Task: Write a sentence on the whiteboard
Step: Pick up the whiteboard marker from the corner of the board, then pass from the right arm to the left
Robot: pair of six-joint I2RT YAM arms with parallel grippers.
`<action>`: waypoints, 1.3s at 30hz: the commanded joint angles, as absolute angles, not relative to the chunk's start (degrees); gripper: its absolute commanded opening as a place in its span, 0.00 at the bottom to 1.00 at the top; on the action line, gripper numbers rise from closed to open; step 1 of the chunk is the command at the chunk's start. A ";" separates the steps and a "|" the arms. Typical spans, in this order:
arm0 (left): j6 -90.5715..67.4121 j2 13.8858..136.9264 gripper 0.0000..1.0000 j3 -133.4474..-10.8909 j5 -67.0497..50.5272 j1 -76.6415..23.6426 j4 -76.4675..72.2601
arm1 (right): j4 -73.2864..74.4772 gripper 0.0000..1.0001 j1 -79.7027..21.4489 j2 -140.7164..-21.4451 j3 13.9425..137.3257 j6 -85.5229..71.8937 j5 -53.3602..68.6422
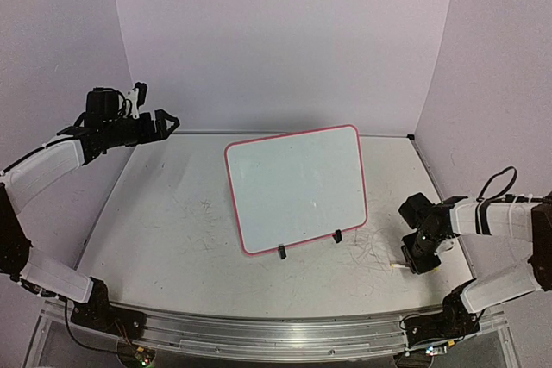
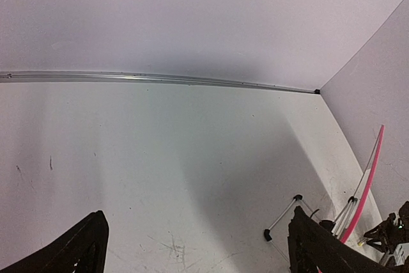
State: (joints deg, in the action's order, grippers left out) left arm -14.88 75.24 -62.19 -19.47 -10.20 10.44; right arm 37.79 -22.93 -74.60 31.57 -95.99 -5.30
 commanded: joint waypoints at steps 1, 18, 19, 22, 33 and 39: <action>-14.79 73.48 0.99 -62.43 -20.40 -10.33 8.34 | 36.70 0.27 -22.70 -75.91 31.77 -98.25 -6.09; -18.09 70.79 0.99 -65.15 -25.84 -10.38 7.15 | 26.70 0.00 -22.82 -53.22 40.18 -54.95 -17.49; -19.53 70.65 0.99 -65.91 -27.78 -10.44 6.96 | 22.57 0.00 -22.80 -50.10 40.62 -46.43 -15.56; -27.58 70.46 0.98 -67.67 -36.37 -11.17 3.16 | 3.45 0.00 -22.81 -44.25 40.14 -23.21 10.05; -35.18 79.06 0.87 -77.34 -46.55 -34.96 0.48 | 10.64 0.00 -38.84 -63.05 59.39 5.86 35.15; -35.67 83.32 0.80 -77.05 -50.93 -41.41 1.29 | 10.85 0.00 -42.28 -67.85 61.00 8.46 33.80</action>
State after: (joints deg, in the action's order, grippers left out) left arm -34.35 80.62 -75.53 -46.20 -38.25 1.87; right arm 11.06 -40.53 -65.97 57.36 2.46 33.27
